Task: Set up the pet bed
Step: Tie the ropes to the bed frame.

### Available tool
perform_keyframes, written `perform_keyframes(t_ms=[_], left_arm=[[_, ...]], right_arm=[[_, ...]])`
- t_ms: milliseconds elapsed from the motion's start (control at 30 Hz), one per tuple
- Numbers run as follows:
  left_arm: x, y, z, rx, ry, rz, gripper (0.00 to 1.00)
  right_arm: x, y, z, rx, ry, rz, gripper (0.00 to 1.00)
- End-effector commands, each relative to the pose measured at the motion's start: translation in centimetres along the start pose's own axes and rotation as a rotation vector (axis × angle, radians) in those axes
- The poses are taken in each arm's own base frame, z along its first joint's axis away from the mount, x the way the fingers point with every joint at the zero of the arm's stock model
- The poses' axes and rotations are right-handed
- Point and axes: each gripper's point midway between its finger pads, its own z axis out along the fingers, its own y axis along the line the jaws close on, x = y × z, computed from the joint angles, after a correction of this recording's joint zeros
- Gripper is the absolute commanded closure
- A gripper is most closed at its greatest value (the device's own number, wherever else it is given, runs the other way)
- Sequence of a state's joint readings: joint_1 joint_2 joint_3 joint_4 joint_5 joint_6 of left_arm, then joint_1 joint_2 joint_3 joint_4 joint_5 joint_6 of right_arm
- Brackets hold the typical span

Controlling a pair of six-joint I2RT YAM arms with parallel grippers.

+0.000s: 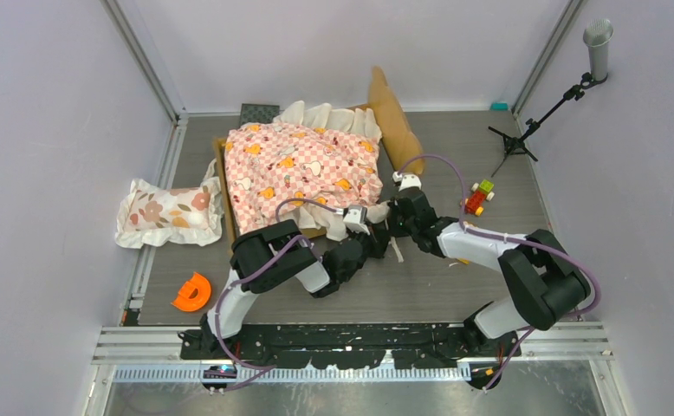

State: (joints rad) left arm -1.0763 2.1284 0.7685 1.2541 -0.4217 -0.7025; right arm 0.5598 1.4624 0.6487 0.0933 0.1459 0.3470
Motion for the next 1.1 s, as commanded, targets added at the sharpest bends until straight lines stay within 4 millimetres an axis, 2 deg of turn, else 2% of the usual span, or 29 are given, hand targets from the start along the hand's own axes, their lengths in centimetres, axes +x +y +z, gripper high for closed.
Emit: perform_keyframes(t_ms=[0, 400, 833, 1067], left_arm=[[-2.8, -2.6, -0.2, 0.08, -0.066, -0.042, 1.0], [-2.3, -2.3, -0.3, 0.077, -0.055, -0.05, 1.0], [-2.8, -2.8, -0.3, 0.087, -0.067, -0.056, 1.0], [-2.9, -3.3, -0.1, 0.101, -0.068, -0.067, 1.0]], right_arm=[[-2.3, 0.0, 0.5, 0.043, -0.052, 0.068, 0.99], [-3.2, -0.8, 0.3, 0.119, -0.049, 0.128, 0.99], [-1.8, -1.1, 0.5, 0.174, 0.014, 0.251, 0.99], [-1.2, 0.2, 0.3, 0.107, 0.06, 0.247, 0.99]])
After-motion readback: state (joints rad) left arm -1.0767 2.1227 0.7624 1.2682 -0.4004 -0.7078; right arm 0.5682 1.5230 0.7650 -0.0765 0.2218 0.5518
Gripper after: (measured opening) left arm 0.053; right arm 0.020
